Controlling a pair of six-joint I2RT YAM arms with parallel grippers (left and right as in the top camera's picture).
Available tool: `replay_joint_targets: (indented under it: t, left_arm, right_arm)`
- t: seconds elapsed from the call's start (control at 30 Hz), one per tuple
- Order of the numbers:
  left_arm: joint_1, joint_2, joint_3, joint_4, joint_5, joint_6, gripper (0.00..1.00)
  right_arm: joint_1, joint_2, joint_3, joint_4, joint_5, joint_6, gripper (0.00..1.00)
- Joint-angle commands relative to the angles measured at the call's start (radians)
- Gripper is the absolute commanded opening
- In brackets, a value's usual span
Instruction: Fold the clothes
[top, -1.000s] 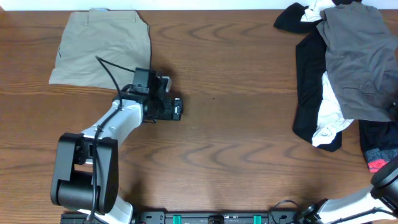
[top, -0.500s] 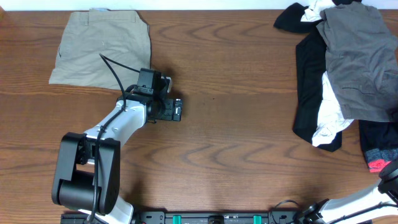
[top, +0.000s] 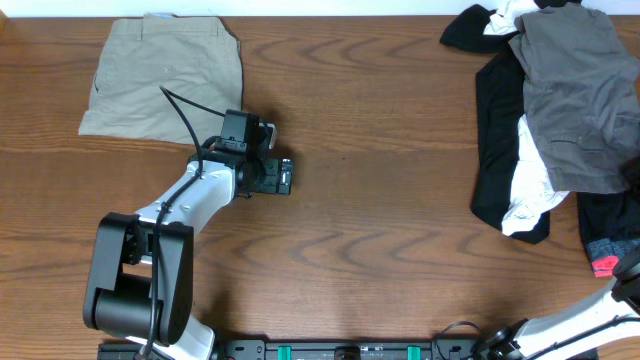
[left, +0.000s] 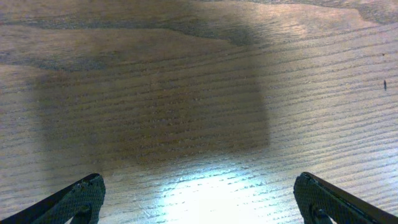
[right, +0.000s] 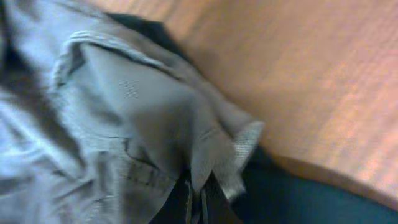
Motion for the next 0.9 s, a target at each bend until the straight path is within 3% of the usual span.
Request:
replay_joint_targets:
  t: [0.0,0.3,0.53,0.87]
  left_arm:
    - [-0.002,-0.010,0.009,-0.002,-0.010,0.017,0.99]
    - [0.002,-0.056,0.012,-0.010,-0.009,-0.022,0.97]
    - [0.041,-0.322,0.012,-0.037,-0.014,-0.032,0.97]
    - [0.149,-0.674,0.012,-0.140,-0.076,-0.043,0.97]
  right_arm:
    - [0.037,-0.021,0.030,0.001,-0.124,0.003,0.01]
    - [0.211,-0.247,0.109,-0.025,-0.364,-0.013,0.01]
    - [0.591,-0.424,0.148,-0.023,-0.394,-0.055,0.01]
    - [1.135,-0.311,0.148,0.012,-0.301,-0.066,0.01]
